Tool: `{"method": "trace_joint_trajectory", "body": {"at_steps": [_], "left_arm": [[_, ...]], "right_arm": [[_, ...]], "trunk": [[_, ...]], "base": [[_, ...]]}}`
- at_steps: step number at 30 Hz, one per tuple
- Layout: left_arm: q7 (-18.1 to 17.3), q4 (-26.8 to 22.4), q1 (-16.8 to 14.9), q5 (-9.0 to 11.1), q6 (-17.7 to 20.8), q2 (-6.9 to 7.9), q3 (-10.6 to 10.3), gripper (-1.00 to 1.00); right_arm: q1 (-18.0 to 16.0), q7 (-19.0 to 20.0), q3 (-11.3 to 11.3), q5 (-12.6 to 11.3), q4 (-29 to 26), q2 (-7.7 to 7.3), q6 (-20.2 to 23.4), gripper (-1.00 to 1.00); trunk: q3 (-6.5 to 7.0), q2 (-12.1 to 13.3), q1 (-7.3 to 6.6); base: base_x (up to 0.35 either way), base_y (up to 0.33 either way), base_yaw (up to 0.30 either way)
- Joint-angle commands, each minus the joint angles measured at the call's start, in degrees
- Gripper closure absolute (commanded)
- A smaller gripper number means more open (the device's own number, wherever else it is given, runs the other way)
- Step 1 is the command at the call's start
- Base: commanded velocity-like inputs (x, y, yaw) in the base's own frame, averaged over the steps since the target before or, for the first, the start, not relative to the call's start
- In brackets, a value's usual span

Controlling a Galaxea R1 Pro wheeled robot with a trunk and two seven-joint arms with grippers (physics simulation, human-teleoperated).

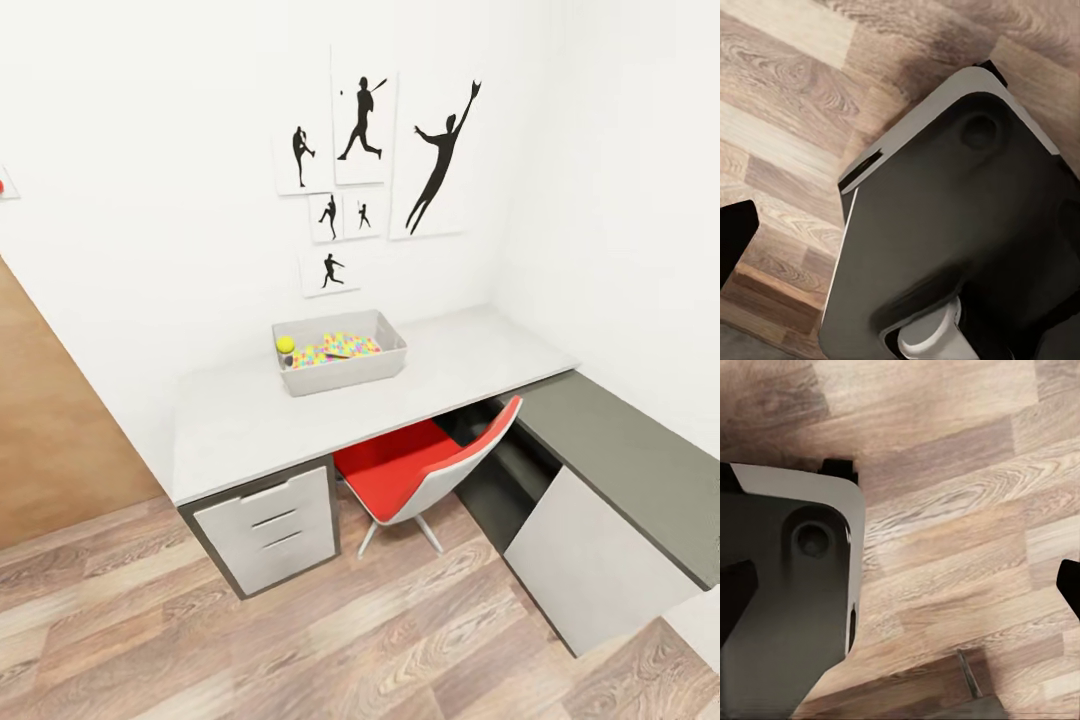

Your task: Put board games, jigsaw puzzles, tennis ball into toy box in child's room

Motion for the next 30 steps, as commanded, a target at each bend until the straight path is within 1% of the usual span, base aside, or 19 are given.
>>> {"method": "trace_joint_trajectory", "body": {"at_steps": [1, 5, 7, 8, 9, 11, 12, 14, 19, 24, 30], "left_arm": [[0.4, 0.8, 0.1, 0.2, -0.9, 0.04, 0.0, -1.00], [0.6, 4.1, 0.4, -0.1, -2.1, 0.22, -0.1, -1.00], [0.6, 6.8, 0.6, -0.1, -2.5, 0.32, 0.0, -1.00], [0.6, 9.4, 0.6, -0.1, -2.8, 0.25, 0.0, -1.00], [0.7, 11.6, 0.7, -0.1, -3.0, 0.08, 0.0, -1.00], [0.7, 13.1, 0.7, -0.1, -3.1, -0.04, 0.0, -1.00], [0.7, 14.1, 0.8, -0.2, -3.2, -0.05, 0.0, -1.00], [0.7, 15.1, 0.8, -0.3, -3.3, 0.21, 0.0, -1.00], [0.7, 15.6, 0.8, -0.3, -3.3, 0.23, 0.0, -1.00], [0.7, 15.7, 0.8, -0.3, -3.3, -0.05, 0.0, -1.00], [0.7, 15.8, 0.8, -0.4, -3.3, 0.27, 0.0, -1.00]], "right_arm": [[0.2, -0.3, -0.5, 0.6, 3.1, -0.10, -2.5, -1.00], [0.6, -0.9, -0.5, 0.5, 7.6, -0.58, -6.4, -1.00], [1.0, -1.1, -0.5, 0.4, 8.8, -1.01, -7.5, -1.00], [1.7, -1.2, -0.5, -0.1, 9.6, -1.40, -8.4, -1.00], [2.6, -1.3, -0.5, -0.8, 10.1, -1.53, -10.6, -1.00], [3.3, -1.3, -0.3, -1.2, 10.5, -1.49, -13.7, -1.00], [3.8, -1.2, -0.2, -1.5, 10.7, -1.46, -16.1, -1.00], [4.3, -1.0, -0.1, -1.8, 10.9, -1.43, -18.4, -1.00], [4.6, -1.3, 0.0, -2.1, 11.1, -1.46, -20.1, -1.00], [5.3, -1.5, 0.0, -2.2, 11.2, -1.38, -20.7, -1.00], [5.5, -1.5, 0.0, -2.4, 11.2, -1.12, -20.9, -1.00]], "trunk": [[0.00, -0.1, 0.03], [0.36, -0.1, 0.03], [0.54, -0.1, 0.03], [0.63, -0.1, 0.03], [0.72, -0.1, 0.03], [0.85, -0.1, 0.03], [0.89, -0.1, 0.03], [0.93, -0.1, 0.03], [0.96, -0.1, 0.03], [0.97, -0.1, 0.03], [0.98, -0.1, 0.03]], "base": [[0.000, 0.000, -0.123], [0.000, 0.000, -0.123], [0.000, 0.000, -0.124], [0.000, 0.000, -0.124], [0.000, 0.000, -0.116], [0.000, 0.000, -0.090], [0.000, 0.000, -0.051], [0.000, 0.000, -0.027], [0.000, 0.000, -0.010], [0.000, 0.000, -0.003], [0.000, 0.000, 0.000]]}}
